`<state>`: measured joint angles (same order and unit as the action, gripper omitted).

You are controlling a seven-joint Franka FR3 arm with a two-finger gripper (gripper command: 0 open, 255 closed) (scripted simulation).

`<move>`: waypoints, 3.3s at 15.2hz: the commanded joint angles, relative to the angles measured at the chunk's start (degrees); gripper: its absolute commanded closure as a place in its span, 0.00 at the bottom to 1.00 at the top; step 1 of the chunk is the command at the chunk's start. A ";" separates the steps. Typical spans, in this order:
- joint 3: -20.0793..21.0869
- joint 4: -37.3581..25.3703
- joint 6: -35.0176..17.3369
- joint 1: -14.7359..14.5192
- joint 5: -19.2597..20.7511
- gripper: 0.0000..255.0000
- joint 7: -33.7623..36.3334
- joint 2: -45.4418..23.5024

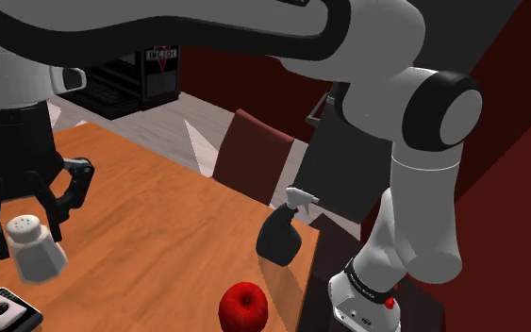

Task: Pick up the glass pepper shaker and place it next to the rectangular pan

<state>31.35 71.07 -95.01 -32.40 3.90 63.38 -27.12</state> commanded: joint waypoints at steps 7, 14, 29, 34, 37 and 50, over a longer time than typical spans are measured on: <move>-0.14 6.66 -6.31 0.79 -0.12 1.00 -0.41 0.29; -0.39 11.57 -11.48 1.24 0.05 1.00 -0.78 -0.10; -1.30 18.72 -21.06 1.26 1.31 1.00 -1.05 -2.87; -1.30 18.71 -21.06 1.26 1.31 1.00 -1.05 -2.88; -1.30 18.70 -21.05 1.26 1.31 0.00 -1.05 -2.88; -0.82 14.23 -14.72 1.90 0.32 0.00 -1.67 -0.87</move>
<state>30.52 85.35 -109.83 -30.50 4.24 61.71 -28.01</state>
